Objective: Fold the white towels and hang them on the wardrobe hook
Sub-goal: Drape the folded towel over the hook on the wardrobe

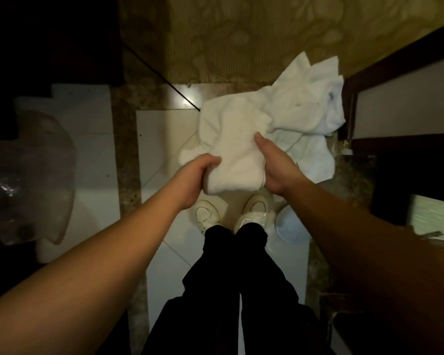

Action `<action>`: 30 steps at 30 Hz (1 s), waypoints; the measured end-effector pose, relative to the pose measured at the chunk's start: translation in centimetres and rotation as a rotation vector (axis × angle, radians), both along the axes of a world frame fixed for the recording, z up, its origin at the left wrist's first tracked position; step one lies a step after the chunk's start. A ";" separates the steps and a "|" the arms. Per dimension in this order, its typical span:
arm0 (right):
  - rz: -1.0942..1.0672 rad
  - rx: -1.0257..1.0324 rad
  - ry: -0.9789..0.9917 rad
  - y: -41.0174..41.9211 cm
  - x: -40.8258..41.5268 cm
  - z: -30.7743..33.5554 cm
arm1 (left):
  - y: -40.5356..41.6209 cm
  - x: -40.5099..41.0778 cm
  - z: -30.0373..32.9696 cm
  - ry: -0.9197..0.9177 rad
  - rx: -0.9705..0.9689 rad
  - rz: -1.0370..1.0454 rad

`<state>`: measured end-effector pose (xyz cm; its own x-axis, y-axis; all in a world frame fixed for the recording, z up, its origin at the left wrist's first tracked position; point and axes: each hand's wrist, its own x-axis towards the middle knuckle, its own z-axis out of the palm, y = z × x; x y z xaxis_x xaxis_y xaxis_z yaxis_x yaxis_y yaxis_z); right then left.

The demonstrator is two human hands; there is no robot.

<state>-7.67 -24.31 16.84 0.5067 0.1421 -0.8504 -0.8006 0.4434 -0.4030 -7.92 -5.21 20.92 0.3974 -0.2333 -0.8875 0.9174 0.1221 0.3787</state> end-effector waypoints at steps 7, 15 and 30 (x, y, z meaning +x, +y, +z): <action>0.197 -0.339 -0.291 2.9 1.2 16.9 | 1.5 -0.1 12.9 -0.197 0.136 0.059; 0.260 -0.467 -0.513 4.8 2.8 33.3 | 3.5 -2.0 28.0 -0.409 0.112 0.046; 0.648 -0.748 -1.016 9.2 -2.7 52.5 | 8.3 -12.6 45.3 -0.817 0.305 0.212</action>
